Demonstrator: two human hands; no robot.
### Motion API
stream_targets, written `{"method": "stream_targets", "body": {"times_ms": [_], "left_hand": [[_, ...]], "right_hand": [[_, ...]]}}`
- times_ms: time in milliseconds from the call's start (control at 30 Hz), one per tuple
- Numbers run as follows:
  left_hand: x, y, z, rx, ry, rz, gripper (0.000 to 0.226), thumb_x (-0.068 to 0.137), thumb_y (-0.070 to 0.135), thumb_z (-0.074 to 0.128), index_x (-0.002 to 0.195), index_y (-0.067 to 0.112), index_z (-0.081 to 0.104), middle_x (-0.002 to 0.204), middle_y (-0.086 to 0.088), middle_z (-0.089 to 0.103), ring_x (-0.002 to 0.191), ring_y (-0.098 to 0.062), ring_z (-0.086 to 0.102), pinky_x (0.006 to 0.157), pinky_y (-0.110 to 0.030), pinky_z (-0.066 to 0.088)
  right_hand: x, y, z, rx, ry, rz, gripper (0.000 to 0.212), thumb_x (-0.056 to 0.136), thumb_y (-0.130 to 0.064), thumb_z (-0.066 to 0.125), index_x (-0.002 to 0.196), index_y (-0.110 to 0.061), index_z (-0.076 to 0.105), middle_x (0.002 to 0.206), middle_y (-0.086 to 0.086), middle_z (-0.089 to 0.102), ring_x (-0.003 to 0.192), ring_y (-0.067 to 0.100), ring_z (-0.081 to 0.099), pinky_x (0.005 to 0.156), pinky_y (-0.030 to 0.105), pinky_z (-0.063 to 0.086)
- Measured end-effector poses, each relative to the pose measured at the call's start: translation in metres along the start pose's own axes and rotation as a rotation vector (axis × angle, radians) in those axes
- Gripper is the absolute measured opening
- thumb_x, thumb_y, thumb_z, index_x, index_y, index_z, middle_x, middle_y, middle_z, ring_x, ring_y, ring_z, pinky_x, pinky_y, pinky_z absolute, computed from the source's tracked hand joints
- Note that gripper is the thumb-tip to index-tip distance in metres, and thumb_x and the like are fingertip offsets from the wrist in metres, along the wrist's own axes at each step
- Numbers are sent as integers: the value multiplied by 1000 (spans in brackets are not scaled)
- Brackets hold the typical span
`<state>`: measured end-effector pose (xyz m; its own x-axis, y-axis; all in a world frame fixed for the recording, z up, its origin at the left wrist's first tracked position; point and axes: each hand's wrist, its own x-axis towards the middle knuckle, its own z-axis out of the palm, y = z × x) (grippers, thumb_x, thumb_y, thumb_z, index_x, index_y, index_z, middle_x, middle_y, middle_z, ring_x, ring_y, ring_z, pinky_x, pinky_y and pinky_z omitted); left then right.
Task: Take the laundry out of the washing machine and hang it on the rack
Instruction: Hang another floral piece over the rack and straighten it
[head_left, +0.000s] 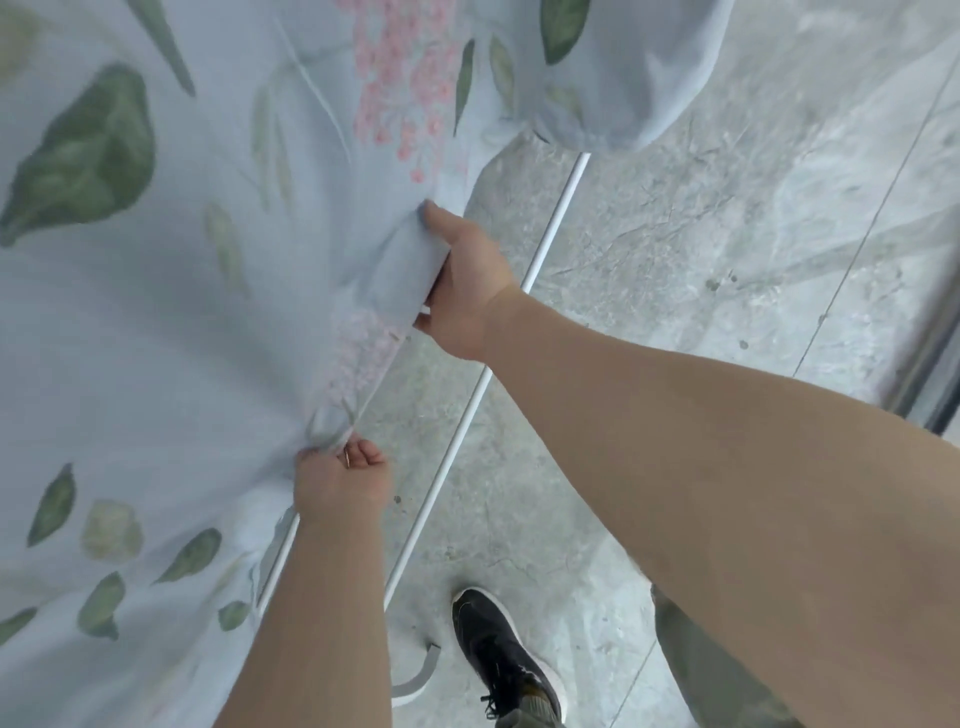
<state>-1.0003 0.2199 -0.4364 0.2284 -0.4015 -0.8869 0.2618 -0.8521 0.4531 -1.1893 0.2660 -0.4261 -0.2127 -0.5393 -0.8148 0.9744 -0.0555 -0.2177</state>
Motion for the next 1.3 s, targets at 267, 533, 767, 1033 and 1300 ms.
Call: {"method": "stream_targets", "body": {"times_ms": [267, 533, 767, 1033, 1300], "left_hand": [[-65, -74, 87, 188, -289, -65, 28, 82, 17, 49, 107, 14, 62, 114, 6, 64, 106, -16, 56, 100, -33, 37], [-64, -74, 112, 209, -115, -2, 17, 87, 8, 48, 96, 20, 57, 94, 5, 56, 88, -11, 53, 101, -26, 36], [-55, -59, 95, 292, -56, -14, 9, 82, 14, 51, 88, 18, 56, 85, 4, 52, 73, -11, 48, 88, -28, 35], [-37, -51, 115, 172, -25, -35, 15, 85, 24, 62, 97, 18, 57, 94, 4, 55, 76, -11, 54, 77, -25, 41], [-72, -71, 168, 226, -463, -174, 40, 71, 15, 79, 110, 12, 72, 95, 4, 71, 93, -10, 61, 92, -31, 48]], "right_hand": [[6, -12, -34, -489, 136, 55, 30, 98, -35, 59, 107, -7, 64, 118, 15, 68, 95, 28, 67, 82, 38, 58], [-10, -36, -65, -380, 129, 144, 14, 88, -4, 60, 94, -15, 66, 102, 1, 70, 92, 18, 65, 92, 37, 51], [1, -105, -31, -83, 112, -19, 25, 68, -5, 57, 90, -16, 60, 96, 5, 61, 85, 27, 57, 84, 40, 49], [24, -105, -47, -149, 277, 60, 26, 70, -1, 59, 91, -14, 66, 88, 7, 70, 81, 28, 68, 85, 46, 60], [20, -87, -12, -325, 261, 272, 8, 75, -16, 65, 82, -19, 68, 76, 4, 63, 66, 21, 57, 62, 31, 51]]}}
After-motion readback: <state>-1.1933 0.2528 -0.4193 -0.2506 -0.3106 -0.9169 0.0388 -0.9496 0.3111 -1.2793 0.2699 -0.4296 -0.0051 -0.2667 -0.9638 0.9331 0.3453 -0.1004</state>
